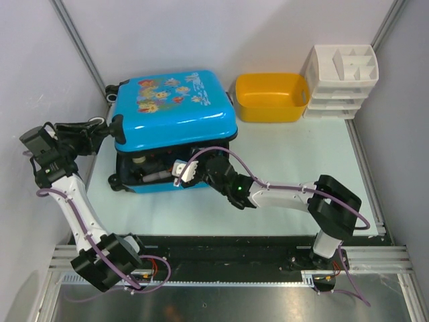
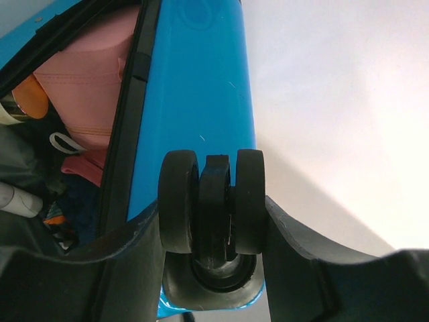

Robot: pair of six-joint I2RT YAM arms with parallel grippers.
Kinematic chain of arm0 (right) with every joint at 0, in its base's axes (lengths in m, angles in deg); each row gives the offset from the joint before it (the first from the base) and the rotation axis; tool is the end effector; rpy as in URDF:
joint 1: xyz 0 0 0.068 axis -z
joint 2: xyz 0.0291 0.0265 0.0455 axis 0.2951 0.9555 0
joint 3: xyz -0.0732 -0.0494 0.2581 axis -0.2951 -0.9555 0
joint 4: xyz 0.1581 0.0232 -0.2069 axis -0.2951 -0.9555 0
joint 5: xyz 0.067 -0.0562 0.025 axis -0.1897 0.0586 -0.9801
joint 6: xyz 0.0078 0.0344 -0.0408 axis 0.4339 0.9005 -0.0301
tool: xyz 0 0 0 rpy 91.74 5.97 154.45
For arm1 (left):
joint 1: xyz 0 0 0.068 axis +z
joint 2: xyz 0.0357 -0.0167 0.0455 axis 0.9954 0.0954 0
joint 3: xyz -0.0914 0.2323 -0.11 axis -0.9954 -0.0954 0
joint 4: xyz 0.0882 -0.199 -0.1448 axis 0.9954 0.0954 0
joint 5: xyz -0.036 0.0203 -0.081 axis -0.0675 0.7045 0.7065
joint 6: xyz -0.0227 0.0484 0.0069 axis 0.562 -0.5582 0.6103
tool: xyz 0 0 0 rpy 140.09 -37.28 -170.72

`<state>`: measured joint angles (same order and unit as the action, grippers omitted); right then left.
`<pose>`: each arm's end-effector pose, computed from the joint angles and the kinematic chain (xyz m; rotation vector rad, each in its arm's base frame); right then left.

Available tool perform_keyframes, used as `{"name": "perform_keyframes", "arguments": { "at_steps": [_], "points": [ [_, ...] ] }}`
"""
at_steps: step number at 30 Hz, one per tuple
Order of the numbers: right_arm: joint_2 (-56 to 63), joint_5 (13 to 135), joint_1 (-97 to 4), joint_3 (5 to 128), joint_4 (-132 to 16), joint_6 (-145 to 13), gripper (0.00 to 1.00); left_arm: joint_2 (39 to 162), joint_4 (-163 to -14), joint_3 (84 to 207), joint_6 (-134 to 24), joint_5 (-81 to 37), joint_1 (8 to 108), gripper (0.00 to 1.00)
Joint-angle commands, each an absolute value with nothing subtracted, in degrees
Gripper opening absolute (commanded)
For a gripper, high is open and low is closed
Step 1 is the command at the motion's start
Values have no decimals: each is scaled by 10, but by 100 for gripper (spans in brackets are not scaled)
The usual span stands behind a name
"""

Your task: Open, take out, and arrange the luggage

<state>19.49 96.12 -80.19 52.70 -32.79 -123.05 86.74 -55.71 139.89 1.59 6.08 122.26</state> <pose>0.1870 0.3472 0.2604 -1.3569 1.1164 -0.0674 0.1936 0.1231 0.3801 -1.3715 1.5476 -0.9798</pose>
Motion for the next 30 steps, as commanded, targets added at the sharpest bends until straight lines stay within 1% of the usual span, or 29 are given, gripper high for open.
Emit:
{"name": "perform_keyframes", "arguments": {
  "at_steps": [1, 3, 4, 5, 6, 7, 8, 9, 11, 14, 15, 17, 18, 19, 20, 21, 24, 27, 30],
  "points": [
    [197, 995, -764, 558, -187, -1268, 89, 841, -593, 1433, -77, 77, 1220, 54],
    [200, 994, -754, 571, -189, -1261, 89, 832, -594, 1434, -122, 41, 1220, 62],
    [202, 995, -747, 579, -188, -1259, 90, 824, -595, 1443, -138, 32, 1220, 74],
    [205, 994, -742, 585, -186, -1257, 90, 821, -596, 1448, -154, 26, 1221, 81],
    [205, 994, -738, 587, -185, -1251, 90, 819, -598, 1452, -183, 12, 1220, 89],
    [207, 993, -735, 593, -183, -1250, 90, 812, -599, 1459, -200, 5, 1220, 93],
    [209, 993, -729, 595, -181, -1250, 90, 808, -601, 1462, -219, -1, 1219, 99],
    [213, 991, -728, 598, -181, -1249, 90, 804, -606, 1464, -254, -20, 1216, 100],
    [219, 991, -723, 604, -180, -1249, 90, 798, -615, 1465, -287, -16, 1215, 100],
    [226, 984, -722, 614, -175, -1251, 90, 797, -633, 1470, -379, -7, 1193, 100],
    [229, 981, -719, 617, -174, -1253, 90, 794, -638, 1470, -447, -9, 1158, 100],
    [239, 978, -718, 627, -171, -1254, 91, 783, -641, 1468, -526, -26, 1113, 100],
    [242, 975, -717, 638, -170, -1254, 91, 775, -643, 1465, -569, -39, 1066, 100],
    [251, 975, -717, 646, -168, -1257, 91, 759, -644, 1455, -646, -46, 1046, 100],
    [255, 975, -715, 653, -166, -1256, 91, 749, -646, 1449, -687, -27, 1029, 100],
    [260, 974, -713, 669, -166, -1256, 92, 740, -648, 1442, -761, -12, 1005, 100],
    [276, 975, -703, 694, -171, -1249, 92, 705, -649, 1407, -846, 40, 989, 100],
    [285, 974, -693, 718, -175, -1243, 92, 684, -650, 1372, -968, 50, 983, 100],
    [289, 964, -687, 734, -182, -1239, 93, 674, -670, 1343, -1056, 59, 973, 100]
  ]
}}
